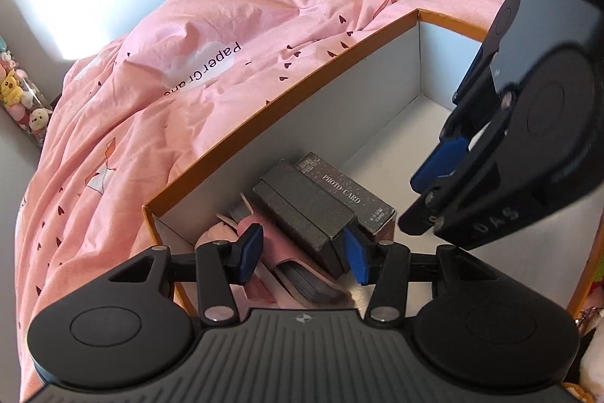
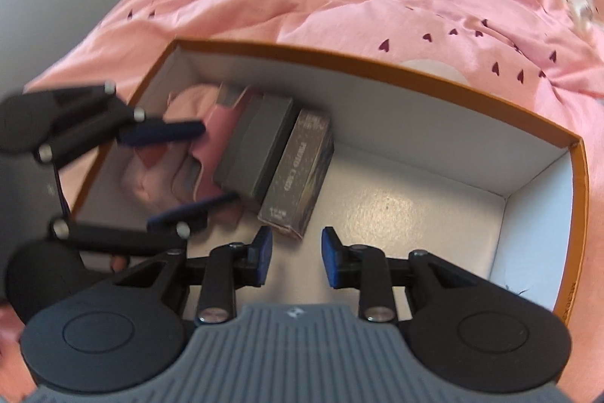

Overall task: Organize objects
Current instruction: 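Set the PHOTO CARD box beside the grey box and open both grippers, then withdraw both grippers from the orange box toward the plush toys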

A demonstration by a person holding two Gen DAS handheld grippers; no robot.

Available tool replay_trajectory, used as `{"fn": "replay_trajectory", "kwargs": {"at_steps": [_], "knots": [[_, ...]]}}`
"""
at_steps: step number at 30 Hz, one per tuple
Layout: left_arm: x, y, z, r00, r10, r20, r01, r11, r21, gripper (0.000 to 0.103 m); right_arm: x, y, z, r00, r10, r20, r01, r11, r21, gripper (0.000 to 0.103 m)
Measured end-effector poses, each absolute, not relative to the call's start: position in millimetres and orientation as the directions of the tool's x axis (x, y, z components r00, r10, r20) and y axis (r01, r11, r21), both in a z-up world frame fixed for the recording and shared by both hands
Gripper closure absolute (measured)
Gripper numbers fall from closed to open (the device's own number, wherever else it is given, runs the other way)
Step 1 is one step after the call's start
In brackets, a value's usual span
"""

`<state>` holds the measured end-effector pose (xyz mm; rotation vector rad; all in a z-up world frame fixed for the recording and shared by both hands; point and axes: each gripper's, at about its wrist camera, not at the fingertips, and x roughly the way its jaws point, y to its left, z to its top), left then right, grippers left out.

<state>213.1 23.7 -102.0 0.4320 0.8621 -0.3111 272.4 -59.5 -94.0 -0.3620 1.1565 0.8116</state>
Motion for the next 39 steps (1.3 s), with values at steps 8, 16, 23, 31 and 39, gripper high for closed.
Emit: {"fn": "replay_trajectory", "kwargs": {"at_steps": [8,16,23,31,39], "knots": [[217.1,24.9,-104.7,0.607,-0.073,-0.791,0.432,0.866,0.252,0.046,274.2,-51.0,-108.8,0.173,0.368,-0.914,-0.784,0.613,0.098,0.083],[218.5,24.7,-104.3,0.606,-0.07,-0.792,0.424,0.872,0.247,0.047,276.9,-46.5,-109.0,0.168,0.389,-0.906,-0.79,0.603,0.113,0.092],[212.7,25.7,-102.1,0.612,-0.084,-0.786,0.424,0.874,0.237,0.045,272.2,-49.9,-103.4,0.171,0.379,-0.909,-0.767,0.63,0.119,0.087],[177.3,17.0,-70.8,0.688,-0.082,-0.721,0.353,0.906,0.233,0.044,246.6,-74.7,-74.0,0.249,0.427,-0.869,-0.729,0.674,0.122,0.087],[117.5,4.2,-30.1,0.73,-0.1,-0.676,0.261,0.955,0.141,0.045,181.4,-116.9,-42.6,0.428,0.51,-0.747,-0.671,0.733,0.116,0.08]]}}
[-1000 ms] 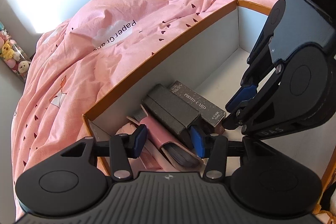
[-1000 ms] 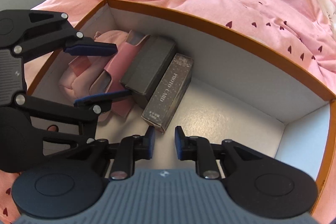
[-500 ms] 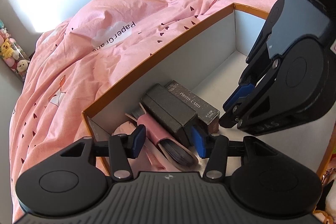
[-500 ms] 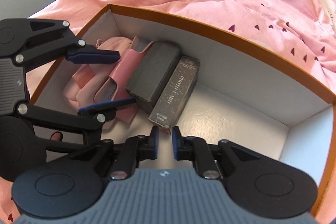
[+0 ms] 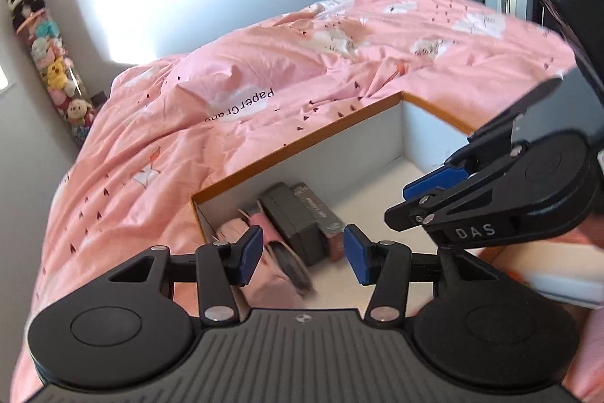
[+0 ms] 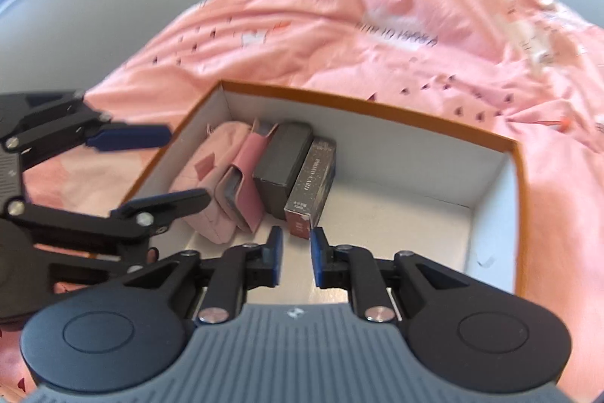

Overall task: Organize objects
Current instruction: 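Withdraw both grippers from the orange box toward the plush toys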

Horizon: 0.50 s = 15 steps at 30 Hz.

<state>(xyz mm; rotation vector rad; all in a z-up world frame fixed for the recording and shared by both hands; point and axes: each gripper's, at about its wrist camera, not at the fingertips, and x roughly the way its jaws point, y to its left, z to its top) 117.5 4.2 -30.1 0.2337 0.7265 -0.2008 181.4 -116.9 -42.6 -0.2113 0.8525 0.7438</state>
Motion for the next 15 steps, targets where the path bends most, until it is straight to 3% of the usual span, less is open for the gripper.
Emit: {"fn": "replay_trajectory", "kwargs": {"at_steps": [6,15], "knots": [[83.9,2.1,-39.3,0.672,-0.162,-0.723,0.232,0.973,-0.003,0.045,138.2,-146.2,-38.1,0.517,0.474,-0.713,-0.579,0.807,0.117,0.07],[55.7,2.2,-78.1,0.522,-0.178,-0.834,0.162,0.981,-0.108,0.047,80.6,-165.5,-50.0,0.525,0.385,-0.759,-0.547,0.836,0.045,0.069]]}}
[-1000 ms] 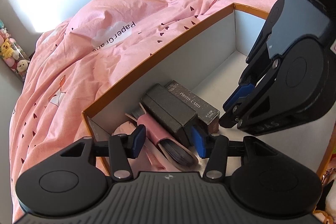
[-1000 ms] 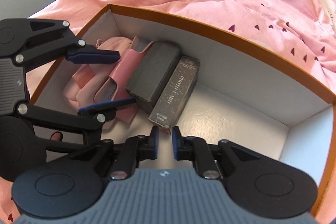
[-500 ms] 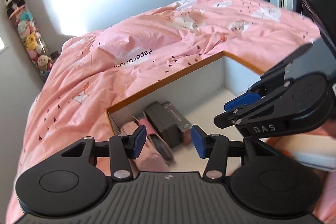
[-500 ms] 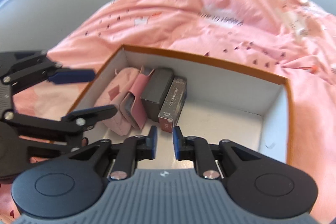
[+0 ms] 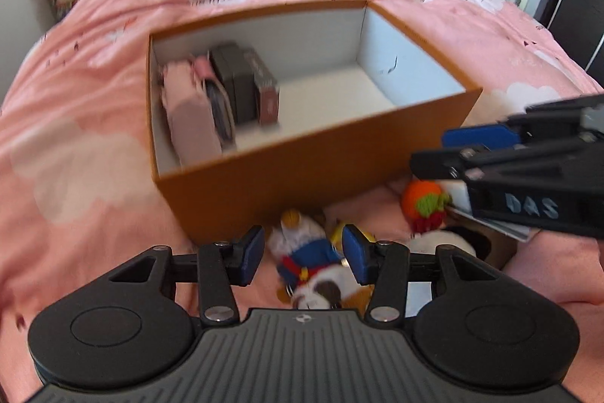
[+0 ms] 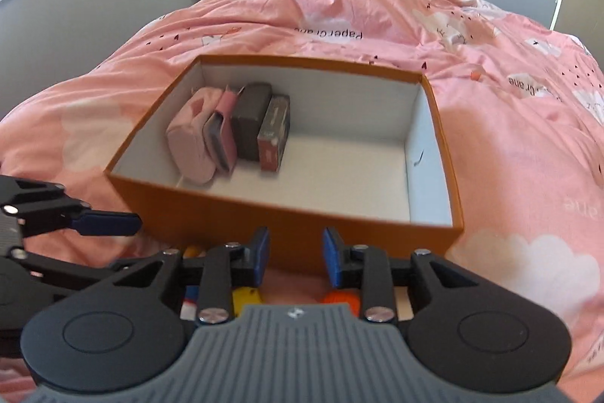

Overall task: Organize objects
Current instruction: 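Withdraw both grippers from the orange box toward the plush toys, then grasp the brown-white plush dog with the left gripper while the right grasps the white plush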

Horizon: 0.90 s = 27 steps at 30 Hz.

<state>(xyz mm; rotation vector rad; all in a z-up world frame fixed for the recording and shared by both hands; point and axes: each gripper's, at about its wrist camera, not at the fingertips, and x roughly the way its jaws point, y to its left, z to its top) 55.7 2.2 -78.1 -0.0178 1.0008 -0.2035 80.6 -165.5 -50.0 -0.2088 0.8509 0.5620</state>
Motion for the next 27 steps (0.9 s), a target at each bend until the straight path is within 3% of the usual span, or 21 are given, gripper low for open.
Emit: {"fn": "replay_trajectory", "kwargs": {"at_steps": [8,12,19,27], "knots": [[46.0,8.4,-93.0,0.456,-0.224,-0.861,0.105,0.975,-0.198,0.047,47.0,-173.1,-73.6,0.425,0.319,-0.847,-0.495,0.865,0.078,0.064],[45.5,11.7,-100.1,0.427,-0.269,-0.863,0.082,0.962,-0.26,0.047,43.9,-184.3,-72.4,0.428,0.296,-0.854,-0.432,0.897,0.094,0.055],[51.8,17.8,-118.6,0.377,-0.303,-0.875,0.004,0.946,-0.325,0.045,53.1,-198.7,-98.8,0.274,0.349,-0.896,-0.34,0.907,0.25,0.052],[59.5,18.6,-133.3,0.348,-0.336,-0.875,-0.031,0.929,-0.369,0.033,61.6,-199.5,-119.5,0.189,0.376,-0.907,-0.292,0.904,0.313,0.04]]}}
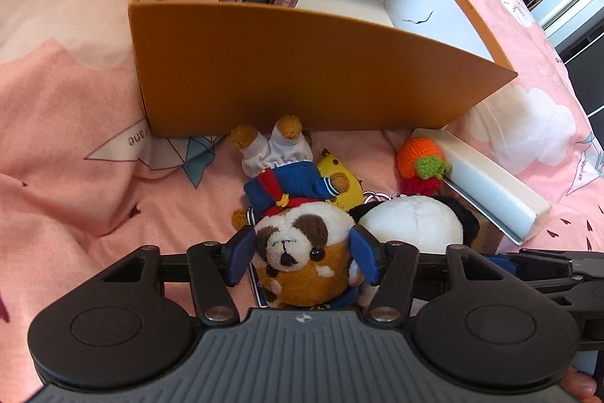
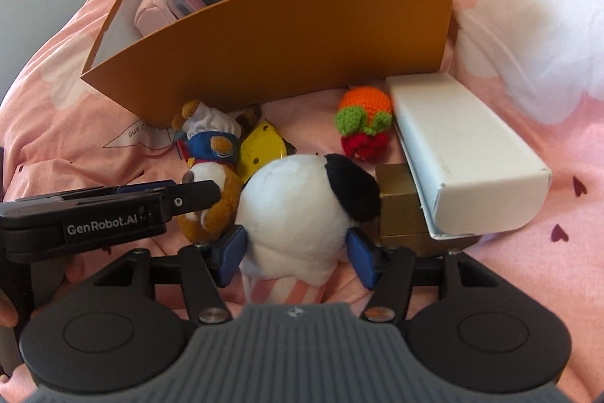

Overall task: Organize objects
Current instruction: 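Grasp the brown-white plush dog with the left gripper while the right grasps the white plush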

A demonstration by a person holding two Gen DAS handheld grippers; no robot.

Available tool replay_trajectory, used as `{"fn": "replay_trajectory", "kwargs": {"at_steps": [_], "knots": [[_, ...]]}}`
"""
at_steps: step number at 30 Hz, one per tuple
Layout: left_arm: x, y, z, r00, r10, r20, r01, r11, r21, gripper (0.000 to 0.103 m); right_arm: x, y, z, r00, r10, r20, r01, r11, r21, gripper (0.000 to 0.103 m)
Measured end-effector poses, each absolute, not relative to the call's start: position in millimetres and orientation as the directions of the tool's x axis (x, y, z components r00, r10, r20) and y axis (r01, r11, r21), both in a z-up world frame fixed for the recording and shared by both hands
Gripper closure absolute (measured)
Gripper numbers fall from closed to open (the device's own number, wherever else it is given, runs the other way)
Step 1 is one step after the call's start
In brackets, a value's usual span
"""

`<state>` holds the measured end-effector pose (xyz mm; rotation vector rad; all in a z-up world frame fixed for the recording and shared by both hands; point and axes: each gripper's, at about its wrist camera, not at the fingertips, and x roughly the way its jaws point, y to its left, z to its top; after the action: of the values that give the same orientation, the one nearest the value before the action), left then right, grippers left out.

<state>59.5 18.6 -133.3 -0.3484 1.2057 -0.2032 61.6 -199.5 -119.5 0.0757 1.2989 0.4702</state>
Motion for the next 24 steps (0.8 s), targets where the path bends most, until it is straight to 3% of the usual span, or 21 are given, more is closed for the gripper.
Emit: {"fn": "replay_trajectory", "kwargs": {"at_steps": [6,14,24], "knots": [[66.0,23.1,-146.0,0.325,-0.368,-0.871,-0.064,0.91,-0.409,0.026,70.6,-199.7,-133.7,0.143,0.402,-0.905,-0.269,0.895,0.355,0.034],[70.2,19.1,-156.1,0.308,-0.371,-0.876,-0.068,0.91,-0.409,0.025,72.7,-195.2,-139.6,0.134,0.399,-0.907,-0.28,0.893,0.352,0.037],[58.5,11.0,-136.5,0.332,-0.32,-0.887,-0.02,0.938,-0.346,0.036,68.2,-192.5,-132.6,0.157,0.395,-0.905,-0.309,0.89,0.335,0.042]]}}
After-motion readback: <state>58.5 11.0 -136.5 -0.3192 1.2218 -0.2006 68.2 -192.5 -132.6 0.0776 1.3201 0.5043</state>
